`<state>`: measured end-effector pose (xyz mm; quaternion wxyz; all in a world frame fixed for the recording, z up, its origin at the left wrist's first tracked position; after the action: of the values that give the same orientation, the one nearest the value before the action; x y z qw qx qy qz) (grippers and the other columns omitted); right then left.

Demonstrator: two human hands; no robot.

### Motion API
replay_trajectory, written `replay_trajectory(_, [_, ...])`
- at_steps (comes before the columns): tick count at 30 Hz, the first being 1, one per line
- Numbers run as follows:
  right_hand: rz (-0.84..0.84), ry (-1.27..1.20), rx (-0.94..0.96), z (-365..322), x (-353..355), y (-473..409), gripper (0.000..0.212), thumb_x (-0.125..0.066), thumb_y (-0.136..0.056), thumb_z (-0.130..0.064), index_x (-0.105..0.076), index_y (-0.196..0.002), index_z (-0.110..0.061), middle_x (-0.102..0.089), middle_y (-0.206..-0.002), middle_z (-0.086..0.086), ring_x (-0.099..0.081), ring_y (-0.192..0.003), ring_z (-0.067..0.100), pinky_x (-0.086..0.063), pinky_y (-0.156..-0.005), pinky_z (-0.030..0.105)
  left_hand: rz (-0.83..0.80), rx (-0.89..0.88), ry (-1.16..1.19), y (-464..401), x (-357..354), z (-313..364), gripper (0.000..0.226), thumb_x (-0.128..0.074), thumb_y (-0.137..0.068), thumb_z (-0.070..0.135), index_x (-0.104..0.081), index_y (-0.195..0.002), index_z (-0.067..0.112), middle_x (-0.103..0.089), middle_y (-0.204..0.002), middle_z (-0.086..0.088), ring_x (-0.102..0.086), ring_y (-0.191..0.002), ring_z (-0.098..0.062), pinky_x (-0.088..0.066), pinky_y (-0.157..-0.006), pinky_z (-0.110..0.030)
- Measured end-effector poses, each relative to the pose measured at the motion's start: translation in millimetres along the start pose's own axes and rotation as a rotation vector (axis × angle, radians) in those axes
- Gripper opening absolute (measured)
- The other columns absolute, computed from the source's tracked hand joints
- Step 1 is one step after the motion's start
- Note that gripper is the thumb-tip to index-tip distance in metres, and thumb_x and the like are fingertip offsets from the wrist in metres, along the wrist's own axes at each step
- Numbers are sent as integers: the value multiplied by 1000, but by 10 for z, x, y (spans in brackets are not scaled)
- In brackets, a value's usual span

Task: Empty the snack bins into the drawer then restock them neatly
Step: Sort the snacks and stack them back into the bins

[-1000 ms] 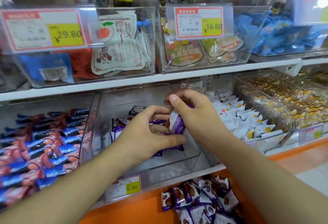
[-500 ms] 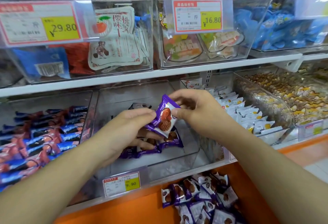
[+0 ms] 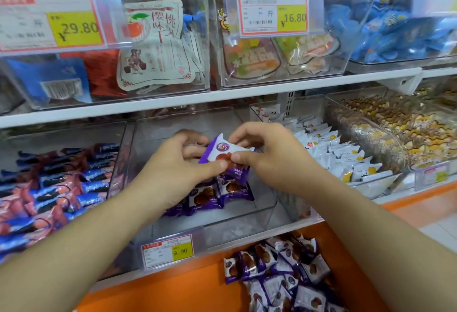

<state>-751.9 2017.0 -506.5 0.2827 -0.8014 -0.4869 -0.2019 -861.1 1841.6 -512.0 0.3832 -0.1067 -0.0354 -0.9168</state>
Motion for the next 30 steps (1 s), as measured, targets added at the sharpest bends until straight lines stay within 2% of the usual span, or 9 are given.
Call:
replay_trajectory(3, [-64, 220, 1, 17, 0, 25, 15, -80, -90, -32, -74, -100, -42, -73, -95, -21, -60, -109, 10, -52, -97, 41, -111, -163, -299, -20, 28, 11, 71, -94, -71, 14, -61, -127, 41, -71, -115, 14, -74, -97, -9, -63, -85, -35])
replay_trajectory(7, [-49, 438, 44, 10, 27, 39, 27, -72, -95, -43, -70, -122, -40, -66, -125, -11, -46, -132, 16, -28, -116, 37, -41, -253, -731, -50, -15, -40, 45, -92, -68, 49, -69, -106, 44, -72, -95, 20, -68, -84, 2, -59, -77, -27])
replay_trajectory(11, [12, 424, 27, 40, 69, 36, 28, -68, -98, -36, -67, -126, -34, -62, -130, -5, -47, -130, 20, -33, -115, 42, -132, -144, -871, -103, -231, -302, 41, -86, -69, 62, -70, -99, 39, -66, -93, 18, -60, -86, 1, -55, -78, -28])
replay_trajectory(14, [22, 379, 81, 86, 9, 50, 23, -71, -95, -36, -71, -118, -34, -64, -126, -10, -51, -126, 20, -38, -112, 47, -209, -216, -918, -205, -382, -512, 37, -85, -68, 66, -75, -89, 38, -64, -90, 16, -57, -88, -5, -54, -80, -35])
replay_trajectory(20, [5, 412, 65, 107, 13, 34, 26, -68, -97, -37, -69, -122, -34, -63, -127, -9, -49, -127, 18, -38, -113, 45, -259, -219, -947, -334, -374, -494, 45, -80, -71, 71, -76, -105, 41, -53, -105, 10, -45, -104, -15, -47, -90, -35])
replay_trajectory(23, [-1, 547, 64, 127, -4, 47, 34, -67, -96, -31, -64, -130, -28, -60, -129, -3, -48, -128, 22, -36, -114, 42, -64, -230, -895, -496, -199, -425, 30, -75, -88, 51, -70, -111, 33, -58, -109, 5, -55, -104, -17, -46, -86, -33])
replay_trajectory(25, [-8, 655, 76, 151, -27, 53, 42, -68, -93, -25, -61, -134, -23, -59, -131, -1, -47, -129, 24, -34, -114, 42, 88, -254, -1032, -699, -32, -420, 38, -72, -93, 32, -63, -130, 27, -60, -130, -2, -54, -122, -26, -48, -100, -37])
replay_trajectory(28, [-14, 702, 78, 166, -39, 55, 52, -71, -87, -17, -60, -137, -22, -58, -135, -2, -46, -132, 24, -31, -117, 43, 114, -111, -1170, -1028, 195, -451, 62, -70, -95, 25, -46, -152, 26, -43, -159, -1, -41, -144, -28, -40, -116, -42])
replay_trajectory(30, [-9, 703, 85, 172, -41, 44, 52, -71, -85, -14, -62, -136, -21, -59, -134, -2, -47, -131, 24, -31, -117, 43, 69, 36, -1149, -1167, 269, -488, 61, -71, -95, 27, -48, -151, 28, -47, -157, -3, -48, -139, -28, -45, -111, -39])
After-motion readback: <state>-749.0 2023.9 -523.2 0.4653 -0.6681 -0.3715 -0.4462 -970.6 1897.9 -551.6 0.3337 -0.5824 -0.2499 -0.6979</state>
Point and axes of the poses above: each hand's wrist, its own y-axis away from the middle knuckle, its own x-axis out of the back of the hand, z = x × y, the point moved 1 cm from there along -y, towards the middle knuckle
